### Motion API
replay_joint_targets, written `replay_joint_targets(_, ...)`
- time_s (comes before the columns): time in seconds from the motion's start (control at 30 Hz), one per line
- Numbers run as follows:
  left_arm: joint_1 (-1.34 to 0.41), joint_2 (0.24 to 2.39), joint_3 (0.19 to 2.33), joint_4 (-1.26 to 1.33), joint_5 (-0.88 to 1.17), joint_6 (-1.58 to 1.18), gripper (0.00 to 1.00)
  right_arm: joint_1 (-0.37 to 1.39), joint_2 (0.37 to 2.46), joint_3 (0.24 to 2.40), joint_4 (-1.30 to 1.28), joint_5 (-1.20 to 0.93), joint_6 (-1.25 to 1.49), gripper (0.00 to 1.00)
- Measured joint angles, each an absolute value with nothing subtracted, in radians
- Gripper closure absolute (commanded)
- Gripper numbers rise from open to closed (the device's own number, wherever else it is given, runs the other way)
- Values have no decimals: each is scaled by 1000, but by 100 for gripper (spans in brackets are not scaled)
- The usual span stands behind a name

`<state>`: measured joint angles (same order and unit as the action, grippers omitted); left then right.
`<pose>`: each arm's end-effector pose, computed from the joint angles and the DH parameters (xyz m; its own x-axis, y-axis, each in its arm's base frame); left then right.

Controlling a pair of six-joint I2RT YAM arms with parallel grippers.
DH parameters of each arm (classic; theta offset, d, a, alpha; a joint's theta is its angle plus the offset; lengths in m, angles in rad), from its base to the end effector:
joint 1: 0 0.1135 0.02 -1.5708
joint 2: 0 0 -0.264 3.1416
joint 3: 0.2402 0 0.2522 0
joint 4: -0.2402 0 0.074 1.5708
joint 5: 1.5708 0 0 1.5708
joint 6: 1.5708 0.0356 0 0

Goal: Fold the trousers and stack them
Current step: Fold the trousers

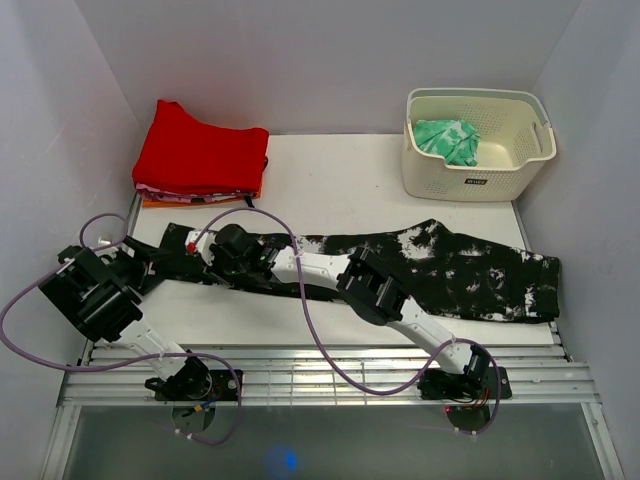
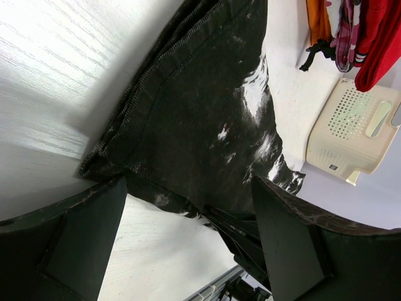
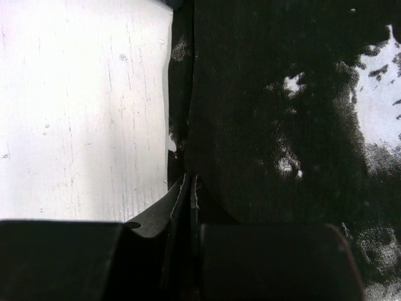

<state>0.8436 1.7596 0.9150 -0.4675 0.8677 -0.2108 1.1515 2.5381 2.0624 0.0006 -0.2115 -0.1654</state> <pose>0.2210 0.2075 0.1357 -0.5545 -0.8266 -0.0959 -0.4799 0.4118 -0.7747 0.2290 0.5322 0.1547 -0.0241 -0.4496 -0.8929 -0.9865 0.1557 -0.0517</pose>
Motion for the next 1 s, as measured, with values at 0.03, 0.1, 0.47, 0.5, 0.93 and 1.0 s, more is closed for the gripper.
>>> replay_joint_targets(0.03, 846, 1760, 915, -467, 866, -212, 7, 1151, 2536, 2062, 1, -212, -164, 92)
replay_joint_targets(0.1, 848, 1760, 915, -467, 864, -215, 7, 1151, 2528, 2056, 2, -212, -164, 92)
replay_joint_targets(0.47, 858, 1760, 916, -467, 856, -231, 7, 1157, 2484, 2009, 23, -213, -165, 92)
replay_joint_targets(0.5, 858, 1760, 917, -467, 855, -231, 7, 1157, 2481, 2003, 26, -213, -164, 92)
replay_joint_targets(0.93, 858, 1760, 919, -467, 853, -235, 6, 1160, 2452, 1954, 35, -229, -164, 92)
replay_joint_targets(1.0, 858, 1760, 920, -467, 854, -235, 4, 1160, 2452, 1954, 33, -238, -163, 92)
